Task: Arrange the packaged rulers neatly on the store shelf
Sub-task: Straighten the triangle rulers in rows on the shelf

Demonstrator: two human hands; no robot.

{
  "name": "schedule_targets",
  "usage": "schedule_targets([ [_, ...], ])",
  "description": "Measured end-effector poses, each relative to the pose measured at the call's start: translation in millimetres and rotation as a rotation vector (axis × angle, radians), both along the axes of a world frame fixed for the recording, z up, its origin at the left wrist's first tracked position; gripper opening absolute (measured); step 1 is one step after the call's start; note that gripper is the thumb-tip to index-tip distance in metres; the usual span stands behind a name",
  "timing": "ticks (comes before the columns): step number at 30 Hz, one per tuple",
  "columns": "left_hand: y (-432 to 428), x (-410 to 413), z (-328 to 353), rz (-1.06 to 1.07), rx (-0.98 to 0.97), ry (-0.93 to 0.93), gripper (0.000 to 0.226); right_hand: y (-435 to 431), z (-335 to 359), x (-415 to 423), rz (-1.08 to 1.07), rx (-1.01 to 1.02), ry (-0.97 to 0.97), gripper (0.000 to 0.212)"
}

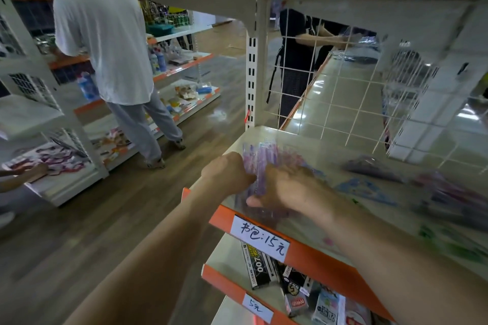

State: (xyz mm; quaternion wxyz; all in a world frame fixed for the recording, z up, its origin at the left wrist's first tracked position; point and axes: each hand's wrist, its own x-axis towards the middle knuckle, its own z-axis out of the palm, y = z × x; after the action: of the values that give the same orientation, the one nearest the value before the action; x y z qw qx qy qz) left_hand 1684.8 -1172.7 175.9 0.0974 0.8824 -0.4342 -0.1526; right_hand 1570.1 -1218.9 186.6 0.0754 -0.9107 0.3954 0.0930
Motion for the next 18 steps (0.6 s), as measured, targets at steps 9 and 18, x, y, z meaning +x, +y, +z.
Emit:
schedule_targets([
  [9,-18,9,-3,-0.003,0.05,-0.025,0.044,0,9,4,0.031,0.015,0.019,0.06],
  [18,-7,29,1,0.124,-0.108,0.369,0.028,0,12,0,0.057,0.073,-0.08,0.043],
])
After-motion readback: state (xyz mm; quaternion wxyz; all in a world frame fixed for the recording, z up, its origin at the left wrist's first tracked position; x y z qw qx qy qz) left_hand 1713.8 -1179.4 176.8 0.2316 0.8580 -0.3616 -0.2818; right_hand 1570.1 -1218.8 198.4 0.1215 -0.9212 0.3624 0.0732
